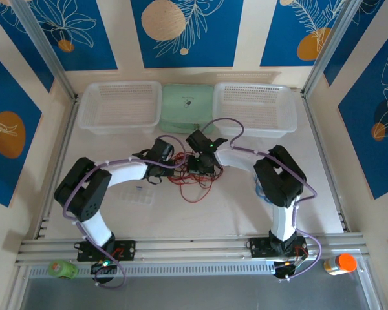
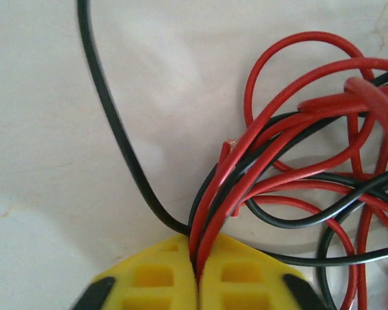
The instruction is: Untangle the cables
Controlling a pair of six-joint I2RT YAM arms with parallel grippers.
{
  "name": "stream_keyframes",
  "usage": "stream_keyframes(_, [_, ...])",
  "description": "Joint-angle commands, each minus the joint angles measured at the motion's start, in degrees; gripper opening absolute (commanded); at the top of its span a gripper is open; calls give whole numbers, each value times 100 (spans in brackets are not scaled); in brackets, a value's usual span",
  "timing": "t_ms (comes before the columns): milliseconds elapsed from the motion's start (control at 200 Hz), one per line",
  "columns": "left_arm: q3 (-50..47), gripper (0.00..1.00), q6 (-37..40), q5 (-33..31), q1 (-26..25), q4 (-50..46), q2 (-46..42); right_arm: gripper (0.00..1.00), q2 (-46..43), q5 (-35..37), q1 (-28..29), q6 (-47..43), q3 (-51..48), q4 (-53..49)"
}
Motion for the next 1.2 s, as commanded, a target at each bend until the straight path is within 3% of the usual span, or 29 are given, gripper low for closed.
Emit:
stream_keyframes(0, [27,0,237,-502,96,-531,17,0,-669,312,-234,-65,-364,-514])
stream_keyframes(295, [372,0,632,-837,106,-1173,-606,0,-2354,-174,-827,-235,-1075,-599])
stream_keyframes(505, [602,0,833,-293,111,-1288,-1175,0,-2651,-224,-1074,-248,-1255,-814])
stream_keyframes(595, [738,0,826,98,102,-1347,-1278,10,-2541,-415,-1006,-145,-1299,-686])
stream_keyframes(715, [825,0,716,519,39,-1333,-1413,35,-2332,-617,-775,9,-1311,-367])
stream_keyframes(880, [897,0,689,961,-61,-1325,-1807,58,-2103,-598,-644,-234,-1186,-89])
stream_keyframes(1095, [1195,0,882,1847,-118,-1491,-2130,78,-1973,-127,-649,-1472,-1107,498])
stream_keyframes(1196, [1335,0,1057,2189,-168,-1573,-2186,80,-1952,-609,-821,-2131,-1247,1243])
